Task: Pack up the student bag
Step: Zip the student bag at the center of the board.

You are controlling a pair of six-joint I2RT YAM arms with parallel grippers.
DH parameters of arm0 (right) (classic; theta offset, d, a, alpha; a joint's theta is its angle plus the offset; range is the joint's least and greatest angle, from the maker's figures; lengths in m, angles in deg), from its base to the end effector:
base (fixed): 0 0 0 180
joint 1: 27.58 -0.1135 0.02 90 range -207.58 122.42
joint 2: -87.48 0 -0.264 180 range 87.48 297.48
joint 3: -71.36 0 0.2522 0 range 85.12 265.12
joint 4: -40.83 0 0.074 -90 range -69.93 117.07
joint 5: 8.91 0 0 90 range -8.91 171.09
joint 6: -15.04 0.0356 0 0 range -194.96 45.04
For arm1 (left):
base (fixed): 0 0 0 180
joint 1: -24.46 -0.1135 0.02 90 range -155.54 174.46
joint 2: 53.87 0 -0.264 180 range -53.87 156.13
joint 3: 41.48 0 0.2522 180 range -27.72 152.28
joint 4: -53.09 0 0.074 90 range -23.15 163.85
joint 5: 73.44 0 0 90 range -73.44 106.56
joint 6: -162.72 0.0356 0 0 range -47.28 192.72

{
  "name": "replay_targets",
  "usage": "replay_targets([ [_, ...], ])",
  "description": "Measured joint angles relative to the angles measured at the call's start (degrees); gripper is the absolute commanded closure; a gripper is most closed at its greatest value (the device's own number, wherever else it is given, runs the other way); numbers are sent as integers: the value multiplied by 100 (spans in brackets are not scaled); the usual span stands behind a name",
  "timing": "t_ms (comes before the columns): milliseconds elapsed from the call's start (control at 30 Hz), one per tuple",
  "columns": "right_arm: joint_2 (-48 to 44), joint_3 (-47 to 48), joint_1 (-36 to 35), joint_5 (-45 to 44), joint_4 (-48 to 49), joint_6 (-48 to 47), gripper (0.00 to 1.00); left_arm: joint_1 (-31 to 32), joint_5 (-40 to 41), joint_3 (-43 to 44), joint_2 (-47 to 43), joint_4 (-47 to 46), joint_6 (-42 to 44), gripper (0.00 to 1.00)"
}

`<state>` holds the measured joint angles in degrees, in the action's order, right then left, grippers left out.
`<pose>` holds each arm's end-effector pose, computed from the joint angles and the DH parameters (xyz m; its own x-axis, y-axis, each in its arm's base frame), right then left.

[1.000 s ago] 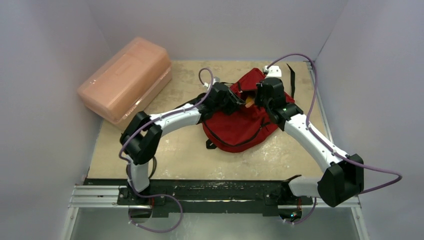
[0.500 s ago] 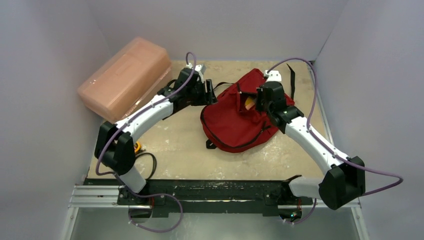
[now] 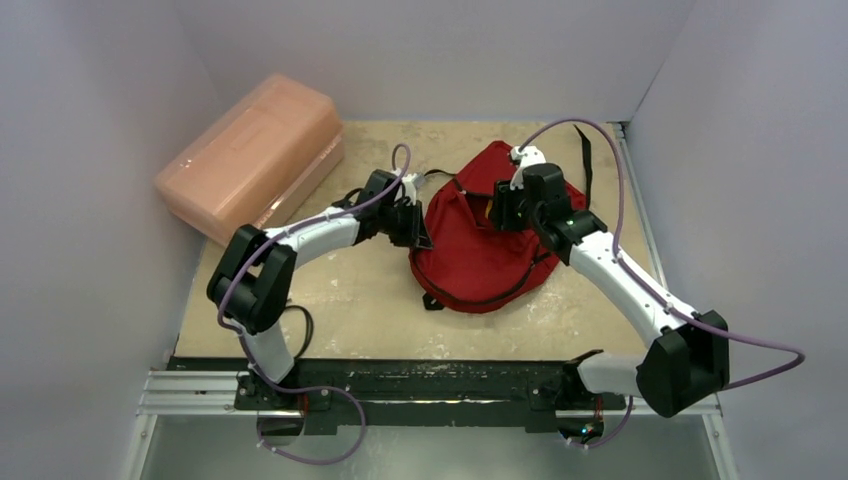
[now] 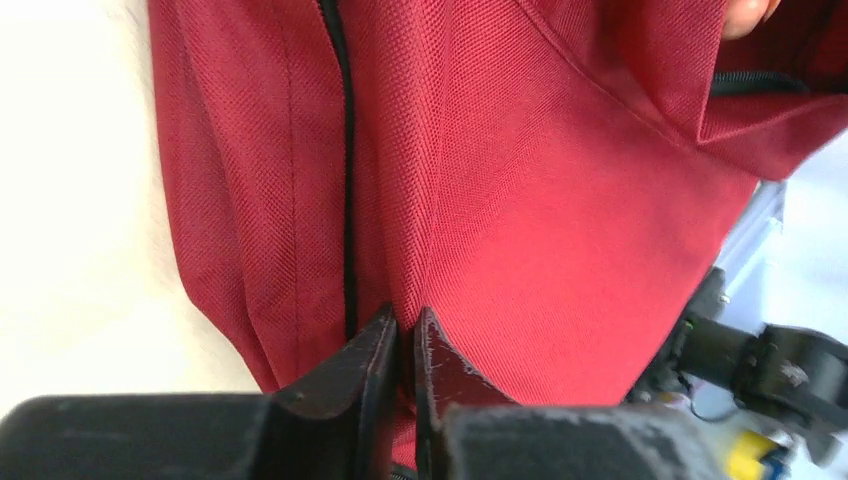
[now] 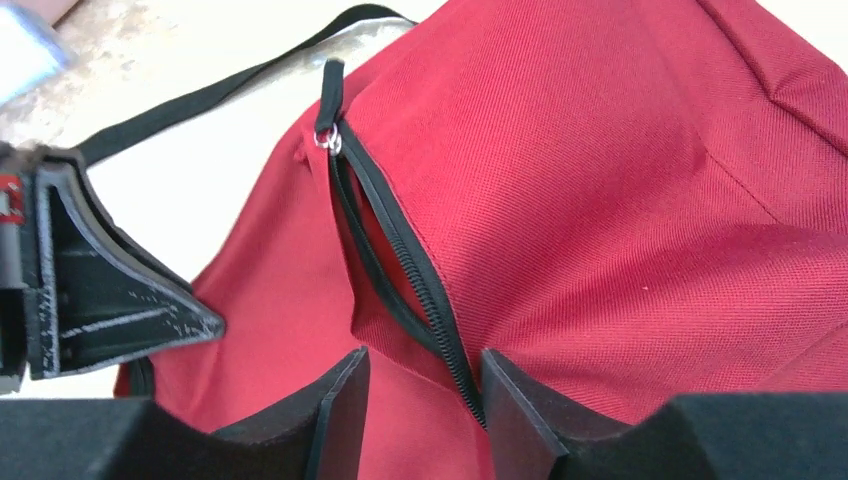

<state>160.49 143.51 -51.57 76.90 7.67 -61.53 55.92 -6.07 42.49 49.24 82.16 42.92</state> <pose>0.2622 0.1138 0.3009 -0.5785 -0.0039 -0.8157 -0.2219 0.9630 0.1527 0.3250 -0.2149 0.2083 -0.9000 0.0129 -0.4357 0.2918 0.7605 -0.5801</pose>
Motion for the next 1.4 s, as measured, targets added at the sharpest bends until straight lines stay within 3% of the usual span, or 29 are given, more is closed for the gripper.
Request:
replay_targets([
  [200,11,463,-70,398,-339,-192,45,9,-807,-1696,-684,-1593,-916,100],
  [467,1108,1814,-750,302,-225,-258,45,11,-1178,-2470,-1080,-2809,-1851,100],
  [500,1322,1939,-839,245,-208,-260,43,11,-1196,-2527,-1080,-2935,-1954,100],
  [533,1473,2011,-898,210,-203,-260,33,11,-1220,-2573,-1080,-3042,-2041,100],
  [600,1880,2225,-1045,74,-251,-461,33,11,-1290,-2647,-1060,-3285,-2223,100],
  [800,2806,2793,-1331,-560,-407,-1145,39,11,-1427,-2817,-920,-3853,-2577,100],
  [1200,3331,3045,-1462,-1690,-656,-1521,50,11,-1475,-2887,-911,-4092,-2673,100],
  [1400,3552,3143,-1502,-2065,-699,-1585,73,11,-1484,-2887,-909,-4098,-2673,100],
])
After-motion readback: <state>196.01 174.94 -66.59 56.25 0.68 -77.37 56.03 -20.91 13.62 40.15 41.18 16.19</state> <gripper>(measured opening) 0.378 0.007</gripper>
